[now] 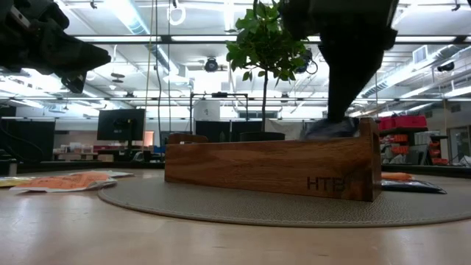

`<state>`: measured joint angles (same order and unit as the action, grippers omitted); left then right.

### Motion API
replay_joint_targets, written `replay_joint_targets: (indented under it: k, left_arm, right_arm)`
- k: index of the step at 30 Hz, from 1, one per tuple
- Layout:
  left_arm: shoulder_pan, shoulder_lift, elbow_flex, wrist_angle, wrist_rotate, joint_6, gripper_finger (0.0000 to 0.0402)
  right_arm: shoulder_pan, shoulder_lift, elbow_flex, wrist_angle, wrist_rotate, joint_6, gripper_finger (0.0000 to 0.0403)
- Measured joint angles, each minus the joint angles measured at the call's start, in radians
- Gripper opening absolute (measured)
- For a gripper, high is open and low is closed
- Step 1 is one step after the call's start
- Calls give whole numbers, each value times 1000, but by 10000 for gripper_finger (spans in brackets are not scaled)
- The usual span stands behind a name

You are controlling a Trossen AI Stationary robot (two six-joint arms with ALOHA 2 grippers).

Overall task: Pick & Place Tea
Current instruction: Put the black tea bag into the right section of the wooden organizer

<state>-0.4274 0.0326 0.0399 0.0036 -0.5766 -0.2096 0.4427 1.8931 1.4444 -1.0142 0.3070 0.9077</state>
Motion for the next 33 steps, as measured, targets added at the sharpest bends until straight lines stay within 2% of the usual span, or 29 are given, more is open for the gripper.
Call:
replay_joint_targets:
  k: [7,16,21,26,29,33]
  left_arm:
    - [0,7,0,2,0,-6,58]
    - [0,24,-1,5,-1,-16,58]
    - [0,27,-1,4,-4,-14,58]
    - [0,29,-1,5,-4,-14,58]
    - [0,29,-1,5,-4,-14,58]
    - [0,29,-1,6,-4,-14,58]
  right_arm:
    - [0,11,0,8,-27,-28,16]
    - [0,-2,0,6,-31,-90,134]
    - [20,-57,0,3,97,-102,185]
    - [79,-119,0,-39,197,-31,195]
    - [119,-144,0,-99,193,28,192]
    - [154,-167,0,-190,118,134,182]
